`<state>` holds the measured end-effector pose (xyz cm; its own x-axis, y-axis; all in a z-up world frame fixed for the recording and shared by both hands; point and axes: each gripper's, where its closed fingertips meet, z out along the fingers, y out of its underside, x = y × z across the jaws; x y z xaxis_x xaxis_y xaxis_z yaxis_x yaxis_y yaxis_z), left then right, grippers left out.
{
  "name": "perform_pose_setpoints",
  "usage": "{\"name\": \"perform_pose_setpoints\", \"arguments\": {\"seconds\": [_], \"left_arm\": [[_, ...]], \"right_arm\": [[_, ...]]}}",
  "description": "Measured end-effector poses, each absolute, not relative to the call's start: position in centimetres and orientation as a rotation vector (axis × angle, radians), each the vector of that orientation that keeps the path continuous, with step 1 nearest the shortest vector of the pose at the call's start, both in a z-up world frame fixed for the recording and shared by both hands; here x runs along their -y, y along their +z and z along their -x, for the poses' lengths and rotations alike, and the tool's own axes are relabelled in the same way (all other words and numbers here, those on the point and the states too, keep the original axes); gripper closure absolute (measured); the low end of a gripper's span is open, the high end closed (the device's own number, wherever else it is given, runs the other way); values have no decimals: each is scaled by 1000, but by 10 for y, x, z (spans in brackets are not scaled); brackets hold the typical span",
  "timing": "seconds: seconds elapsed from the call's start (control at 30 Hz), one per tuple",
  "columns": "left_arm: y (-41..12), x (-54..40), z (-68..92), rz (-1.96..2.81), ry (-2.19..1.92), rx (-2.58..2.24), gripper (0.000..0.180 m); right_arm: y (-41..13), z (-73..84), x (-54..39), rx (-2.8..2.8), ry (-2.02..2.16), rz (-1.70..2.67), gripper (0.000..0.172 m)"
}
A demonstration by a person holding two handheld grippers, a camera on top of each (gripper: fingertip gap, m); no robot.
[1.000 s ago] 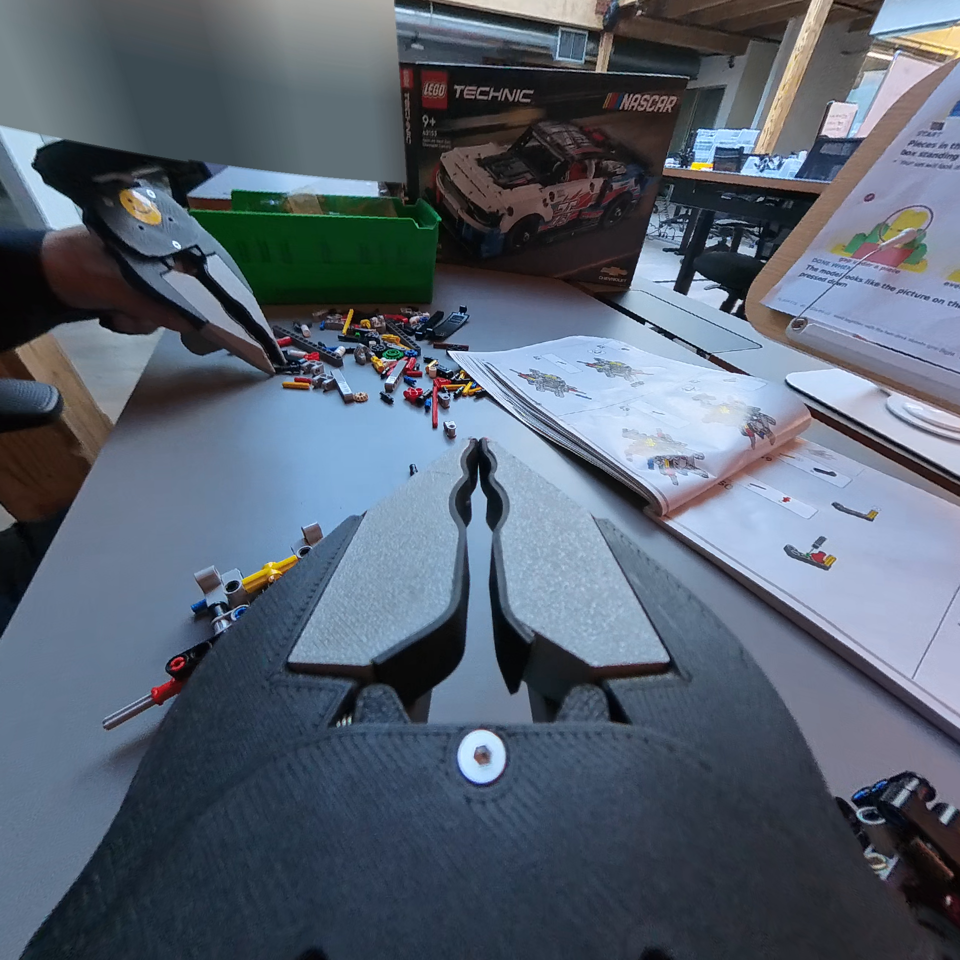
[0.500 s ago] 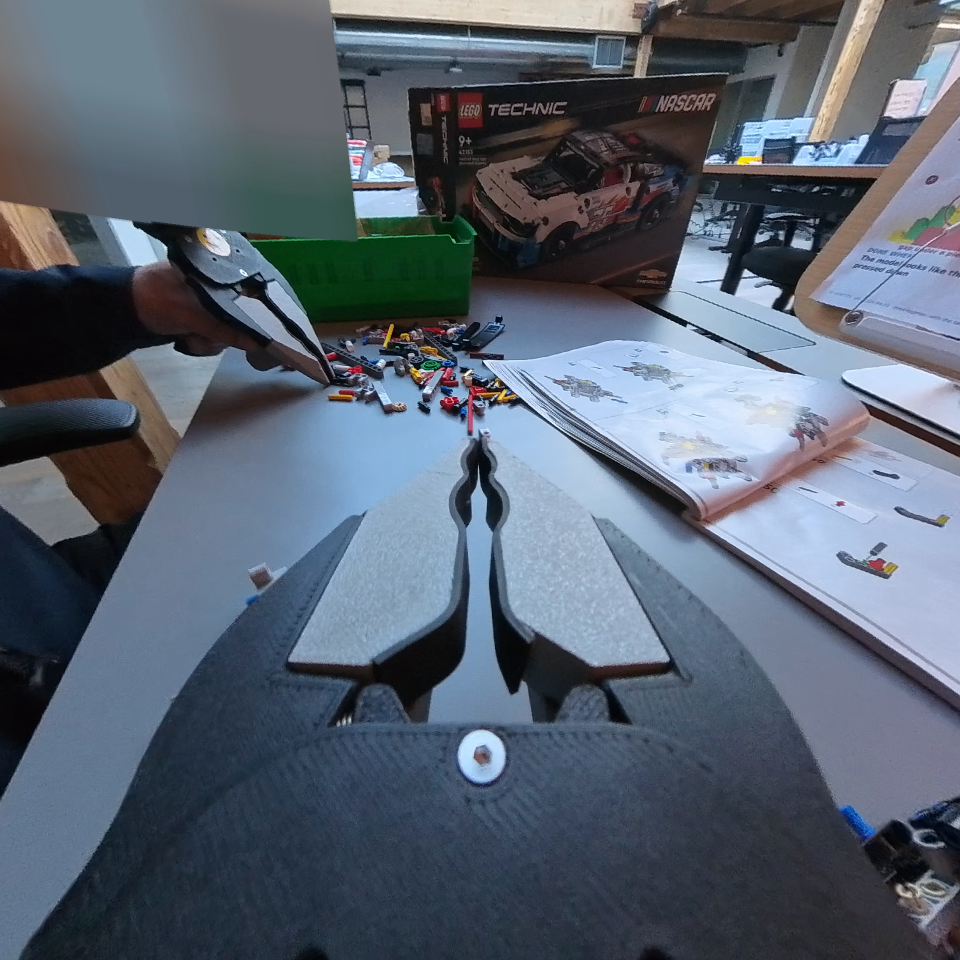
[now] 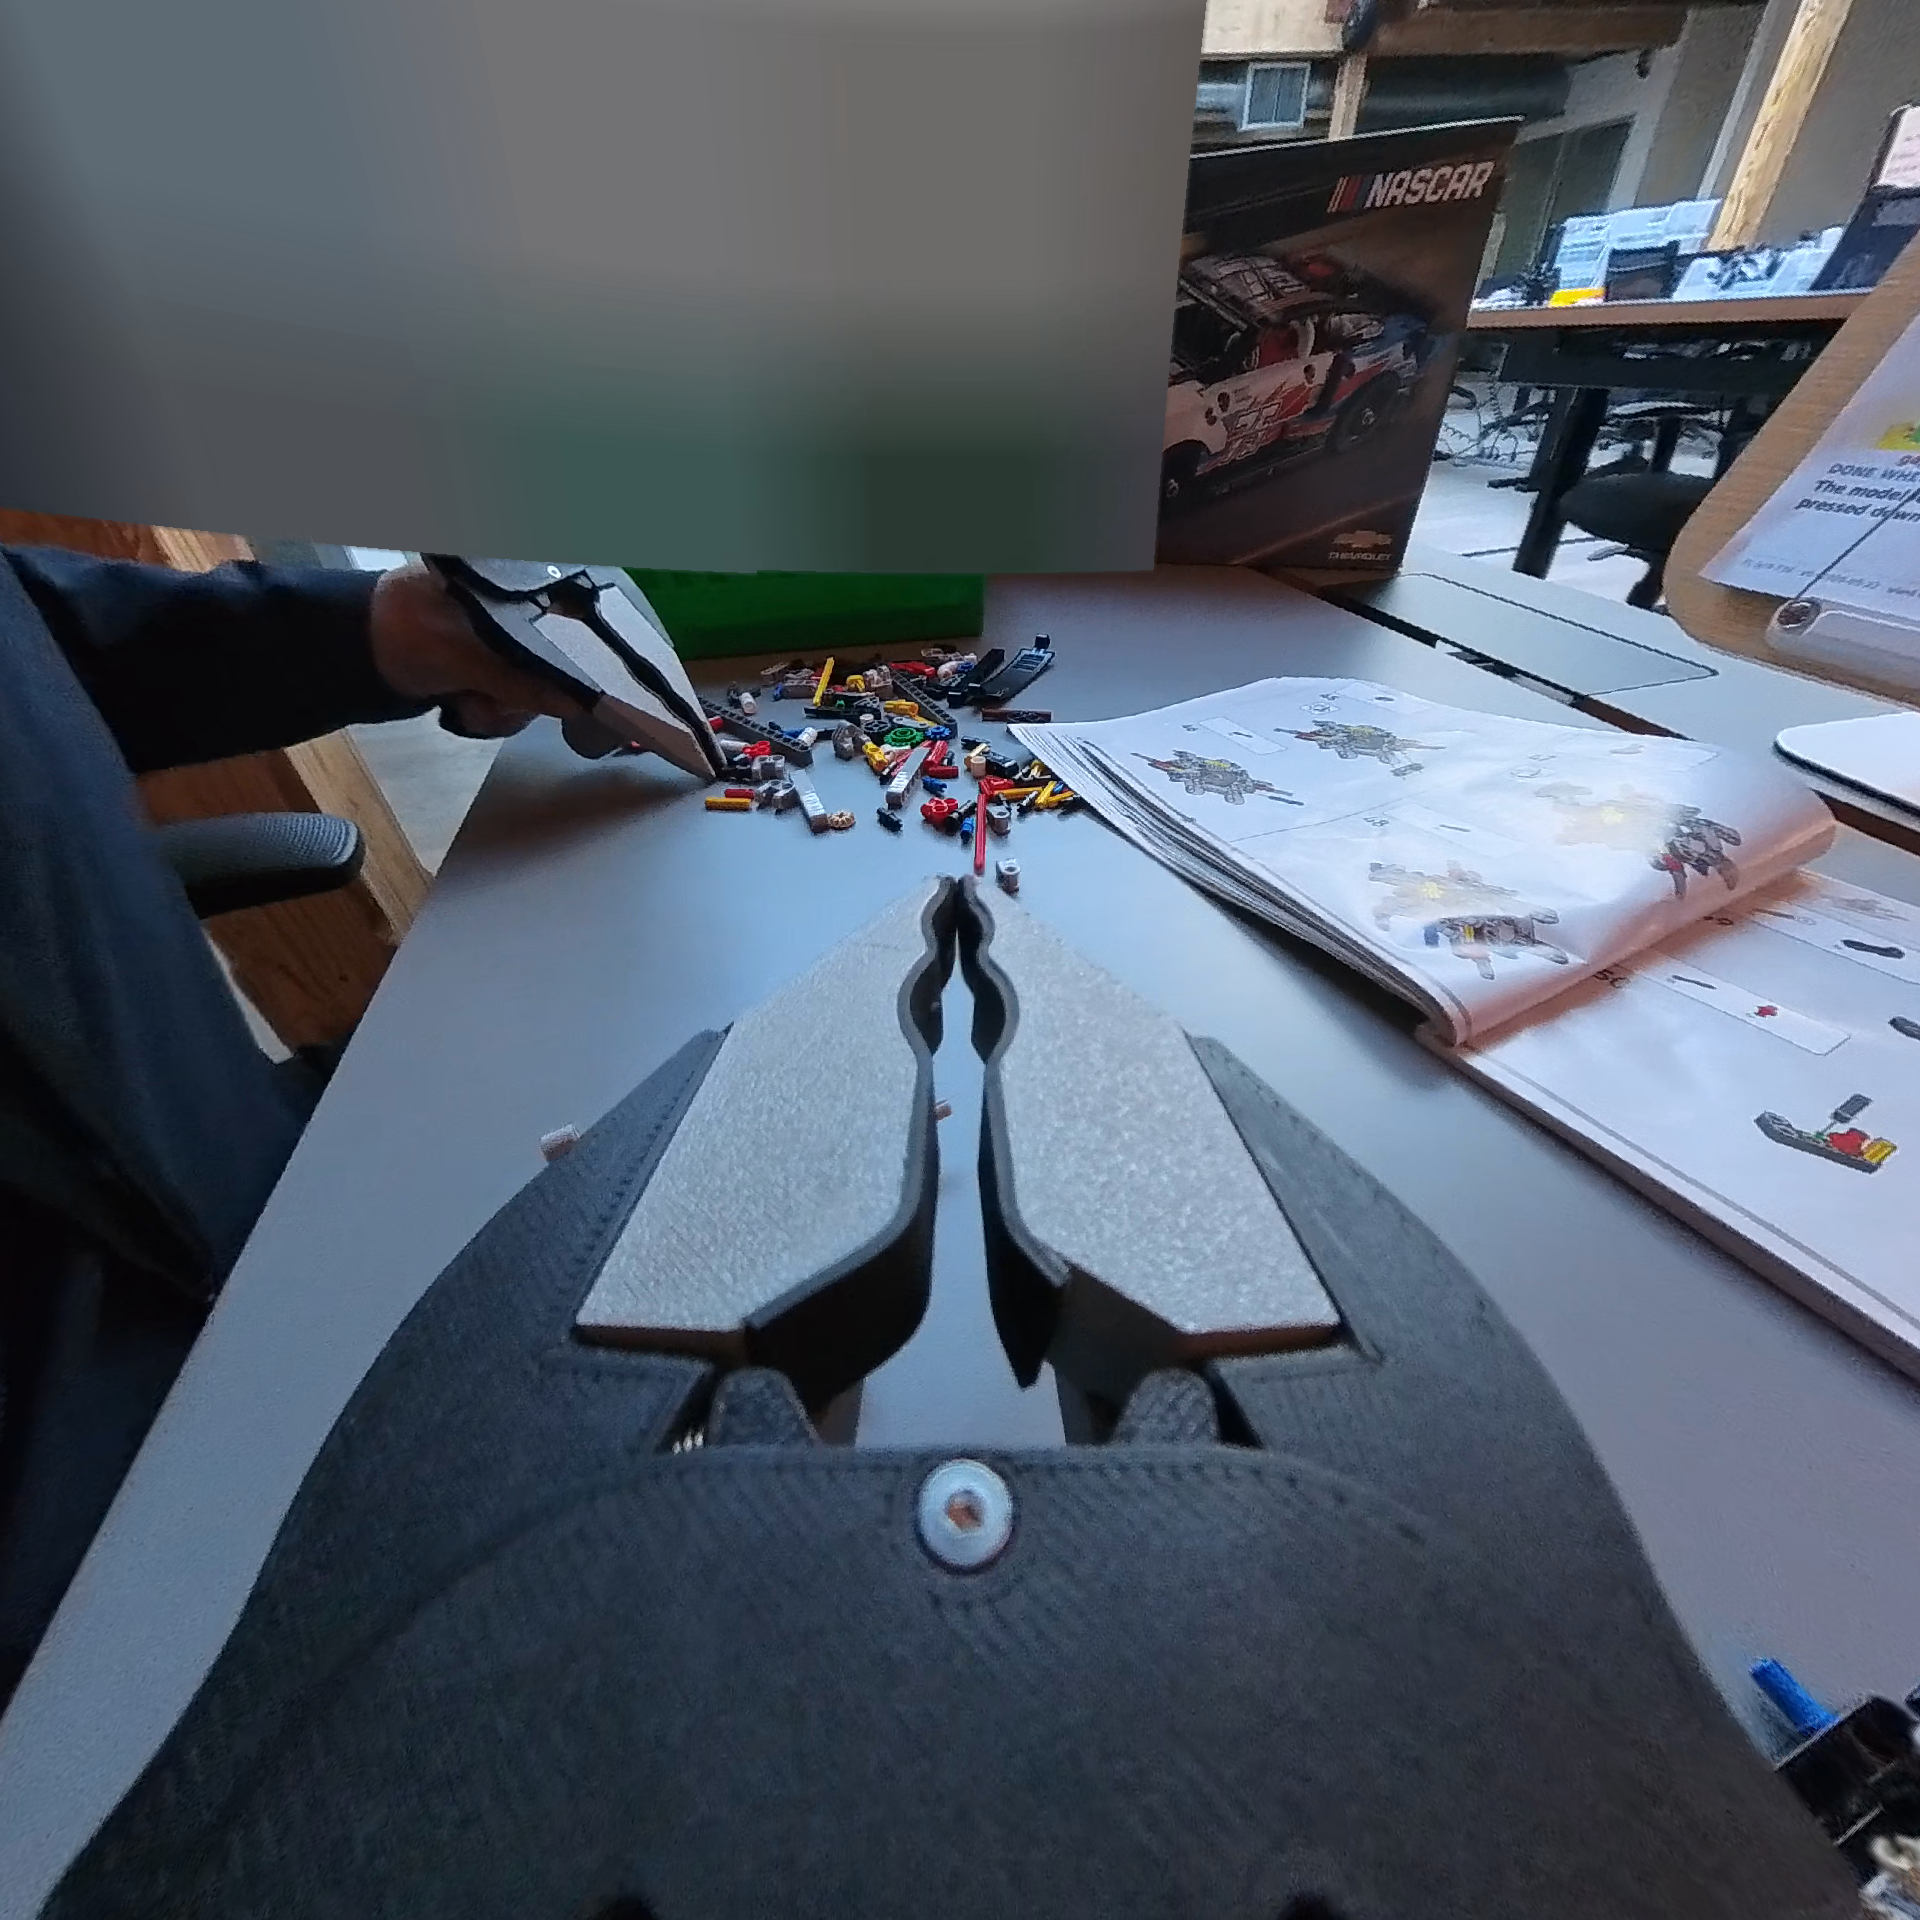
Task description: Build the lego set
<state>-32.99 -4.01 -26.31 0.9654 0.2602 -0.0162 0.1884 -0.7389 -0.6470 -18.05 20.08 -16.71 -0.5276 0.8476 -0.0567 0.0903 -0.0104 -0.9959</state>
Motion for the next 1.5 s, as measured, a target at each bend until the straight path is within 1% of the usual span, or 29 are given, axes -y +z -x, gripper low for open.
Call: {"name": "perform_pose_setpoints", "arguments": {"seconds": [0.2, 0.3, 0.33, 0.43, 0.53, 0.63, 0.73, 1.03, 1.1, 1.27, 1.5], "left_arm": [[-263, 38, 330, 2391, 116, 326, 177], [-262, 41, 327, 2392, 107, 350, 164], [-262, 43, 327, 2389, 122, 354, 162], [-256, 47, 326, 2355, 138, 360, 162], [-240, 50, 329, 2288, 124, 369, 163], [-224, 58, 354, 2247, 202, 451, 169], [-217, 65, 380, 2251, 242, 540, 169], [-226, 75, 394, 2303, 229, 571, 170], [-225, 66, 402, 2318, 255, 522, 170], [-244, 58, 416, 2473, 327, 399, 169], [-257, 50, 415, 2557, 318, 309, 169]], "right_arm": [[-167, 183, -204, 1655, 1609, 985, 172], [-165, 182, -205, 1642, 1610, 976, 172], [-165, 182, -205, 1642, 1607, 977, 172], [-167, 183, -205, 1649, 1595, 986, 172], [-166, 184, -207, 1632, 1583, 988, 172], [-166, 186, -209, 1618, 1563, 998, 172], [-167, 187, -210, 1620, 1536, 1001, 172], [-170, 189, -213, 1619, 1453, 992, 172], [-170, 190, -214, 1613, 1455, 998, 172], [-169, 188, -216, 1599, 1458, 998, 172], [-169, 187, -216, 1604, 1468, 998, 172]]}}
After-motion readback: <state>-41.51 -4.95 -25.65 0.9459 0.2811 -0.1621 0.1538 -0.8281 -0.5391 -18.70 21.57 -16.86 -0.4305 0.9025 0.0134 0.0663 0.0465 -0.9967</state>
